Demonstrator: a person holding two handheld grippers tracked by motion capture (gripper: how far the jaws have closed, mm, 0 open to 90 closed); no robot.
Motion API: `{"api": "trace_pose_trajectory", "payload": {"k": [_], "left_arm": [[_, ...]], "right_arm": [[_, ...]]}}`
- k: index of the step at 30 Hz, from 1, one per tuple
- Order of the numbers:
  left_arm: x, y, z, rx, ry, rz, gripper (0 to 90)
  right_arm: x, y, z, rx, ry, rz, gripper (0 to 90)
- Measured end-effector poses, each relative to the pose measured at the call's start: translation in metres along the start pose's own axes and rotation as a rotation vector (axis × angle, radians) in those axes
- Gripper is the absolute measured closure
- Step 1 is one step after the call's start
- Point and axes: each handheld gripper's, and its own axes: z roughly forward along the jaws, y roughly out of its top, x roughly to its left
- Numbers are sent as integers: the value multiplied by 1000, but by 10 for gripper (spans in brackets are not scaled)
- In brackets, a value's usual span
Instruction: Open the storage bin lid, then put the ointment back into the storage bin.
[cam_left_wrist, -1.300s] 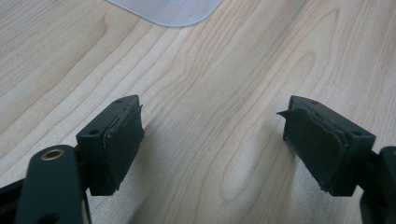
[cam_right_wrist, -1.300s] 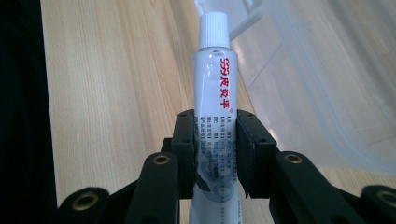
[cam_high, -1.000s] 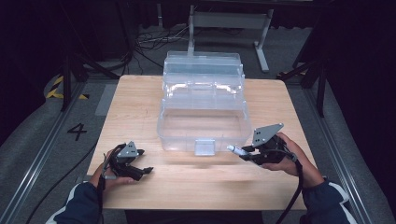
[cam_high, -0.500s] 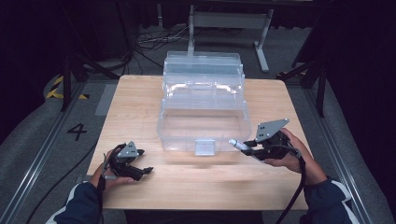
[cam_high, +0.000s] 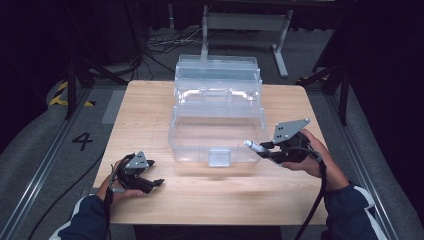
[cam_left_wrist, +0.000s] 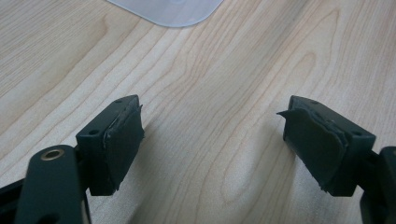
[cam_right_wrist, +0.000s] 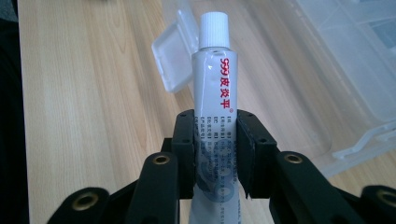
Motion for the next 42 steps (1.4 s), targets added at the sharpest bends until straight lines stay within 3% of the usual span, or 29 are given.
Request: {"api": "trace_pose_trajectory", "payload": {"k": [23,42], "left_arm": [[1,0,0,1,-3,2,200],[1,1,0,3,-6,4,199]], "right_arm": [[-30,51,8,-1,-28,-51,714],[-54,76,31,74,-16,-78,714]]}}
